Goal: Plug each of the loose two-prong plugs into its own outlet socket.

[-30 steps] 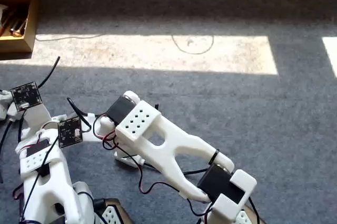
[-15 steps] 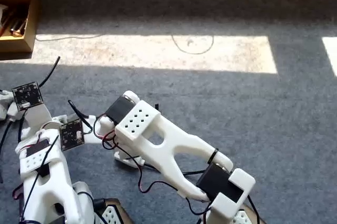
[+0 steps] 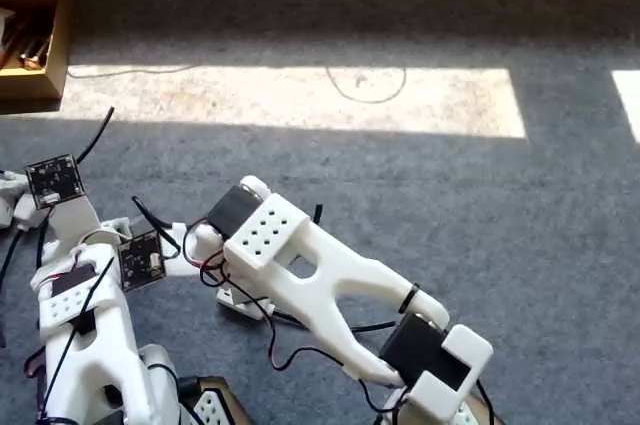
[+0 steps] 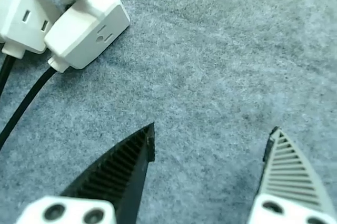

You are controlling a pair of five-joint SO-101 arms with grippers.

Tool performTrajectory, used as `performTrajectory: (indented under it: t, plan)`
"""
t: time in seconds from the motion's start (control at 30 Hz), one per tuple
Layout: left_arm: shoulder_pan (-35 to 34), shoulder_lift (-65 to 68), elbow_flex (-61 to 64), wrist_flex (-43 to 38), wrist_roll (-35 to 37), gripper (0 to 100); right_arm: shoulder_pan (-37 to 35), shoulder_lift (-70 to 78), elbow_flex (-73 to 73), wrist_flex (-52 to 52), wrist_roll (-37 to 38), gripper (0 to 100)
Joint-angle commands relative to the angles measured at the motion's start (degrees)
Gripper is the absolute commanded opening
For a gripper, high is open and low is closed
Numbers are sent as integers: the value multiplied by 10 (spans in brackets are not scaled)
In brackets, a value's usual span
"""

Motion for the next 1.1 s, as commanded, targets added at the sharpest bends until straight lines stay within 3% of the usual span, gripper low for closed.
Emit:
performTrajectory:
  t: [0.0, 0.33, 0.67, 1.07]
  plan:
    - [7, -6, -1, -9, -4, 337, -2, 36, 32, -42, 3, 7]
    - [7, -6, -1, -9, -4, 337, 1, 72, 39, -42, -11, 7]
    - [7, -6, -1, -9, -5, 337, 1, 75, -94, 98, -14, 7]
    - [7, -5, -1, -9, -5, 337, -2, 163, -163, 87, -87, 7]
